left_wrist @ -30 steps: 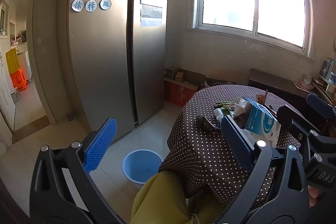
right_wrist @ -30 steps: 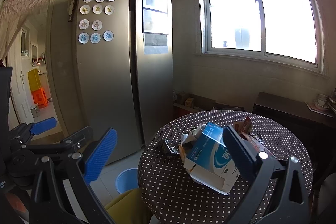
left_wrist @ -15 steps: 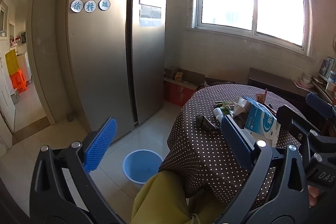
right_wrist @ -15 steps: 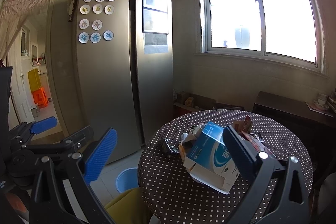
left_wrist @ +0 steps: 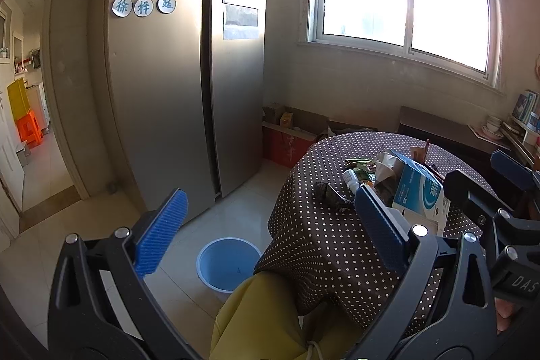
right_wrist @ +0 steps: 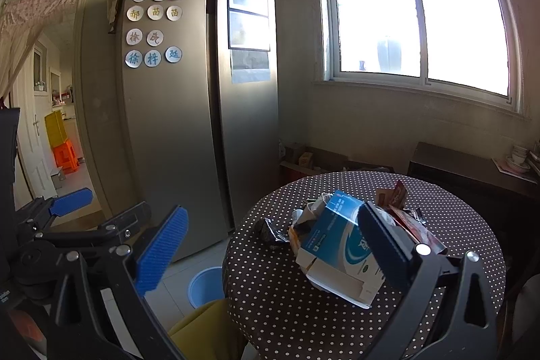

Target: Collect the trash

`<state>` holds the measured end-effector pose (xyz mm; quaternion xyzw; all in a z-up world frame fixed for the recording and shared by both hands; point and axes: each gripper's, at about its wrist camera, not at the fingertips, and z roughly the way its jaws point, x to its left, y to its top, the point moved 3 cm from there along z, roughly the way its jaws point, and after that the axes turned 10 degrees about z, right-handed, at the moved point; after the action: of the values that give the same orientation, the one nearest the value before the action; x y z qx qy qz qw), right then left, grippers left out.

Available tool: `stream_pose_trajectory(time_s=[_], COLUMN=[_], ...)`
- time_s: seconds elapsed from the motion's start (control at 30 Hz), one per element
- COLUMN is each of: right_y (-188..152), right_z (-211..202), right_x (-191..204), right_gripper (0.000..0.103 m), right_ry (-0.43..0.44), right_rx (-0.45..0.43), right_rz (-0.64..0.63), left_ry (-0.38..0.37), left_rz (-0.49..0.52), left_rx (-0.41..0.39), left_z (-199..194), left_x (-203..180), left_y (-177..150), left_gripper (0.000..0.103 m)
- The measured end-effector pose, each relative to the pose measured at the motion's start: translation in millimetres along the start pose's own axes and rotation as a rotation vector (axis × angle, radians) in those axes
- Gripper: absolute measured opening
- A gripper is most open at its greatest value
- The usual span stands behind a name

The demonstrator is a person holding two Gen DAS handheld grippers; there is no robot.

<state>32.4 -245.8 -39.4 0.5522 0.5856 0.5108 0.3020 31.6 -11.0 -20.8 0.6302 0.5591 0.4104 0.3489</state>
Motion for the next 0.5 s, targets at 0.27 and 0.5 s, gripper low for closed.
stream_pose_trajectory(time_s=[0.27, 0.5], right_y=[-10.9, -27.9], right_z=[19.4, 49.7], right_x=[-2.2, 1.3], right_gripper=[0.099, 0.099], right_ry=[0.001, 0.026], right_rx=[0.065, 0.152], right_rz=[0.017, 0.026], left_ry=[-0.009, -0.010], left_rz=[-0.004, -0.005], left_rx=[0.065, 0.137], left_z=[19.9, 44.6], left_x=[1.2, 7.5], left_y=[-10.6, -25.6], left_gripper=[0.097, 0.097])
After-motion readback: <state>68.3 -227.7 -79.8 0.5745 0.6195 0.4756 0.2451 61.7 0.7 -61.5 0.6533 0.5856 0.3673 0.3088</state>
